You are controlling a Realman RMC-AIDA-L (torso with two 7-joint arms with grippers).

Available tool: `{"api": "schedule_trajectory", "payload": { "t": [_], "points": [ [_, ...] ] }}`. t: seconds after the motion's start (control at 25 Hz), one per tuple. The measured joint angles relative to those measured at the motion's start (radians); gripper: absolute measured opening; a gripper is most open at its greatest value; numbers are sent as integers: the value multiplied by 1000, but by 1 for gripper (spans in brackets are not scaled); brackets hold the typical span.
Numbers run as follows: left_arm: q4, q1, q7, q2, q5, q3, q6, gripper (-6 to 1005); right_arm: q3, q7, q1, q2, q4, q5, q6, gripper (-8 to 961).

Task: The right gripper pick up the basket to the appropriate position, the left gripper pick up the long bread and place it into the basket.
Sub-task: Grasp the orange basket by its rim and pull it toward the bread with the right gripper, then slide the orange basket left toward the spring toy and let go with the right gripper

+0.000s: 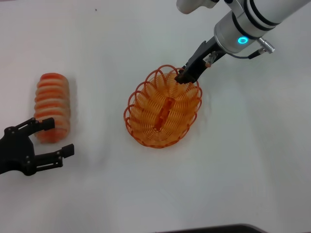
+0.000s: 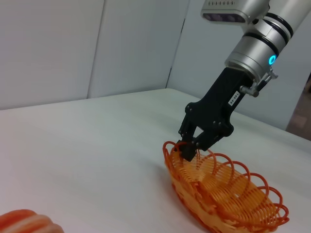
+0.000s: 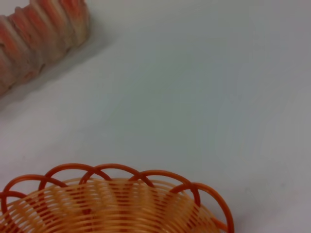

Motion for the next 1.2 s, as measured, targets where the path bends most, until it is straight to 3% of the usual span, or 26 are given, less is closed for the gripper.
{"api": "schedule_trajectory", "payload": {
  "t": [0.2,0.4,0.6,0.96,1.2],
  "points": [
    [0,-3,-1,0,1,1,0,946,5,-1,-1,-2,4,6,2,252],
    [0,-4,-1,0,2,2,0,946,20,-1,-1,-3,14,18,2,128],
    [0,-4,-1,0,2,2,0,947,98,1,-15,-10,17,88,-32,116],
    [8,-6,1,-2,1,2,13,947,362,45,-71,-37,8,201,-194,78],
    [35,-11,-1,-9,1,2,16,947,422,146,-132,-59,16,270,-227,79]
  ]
}}
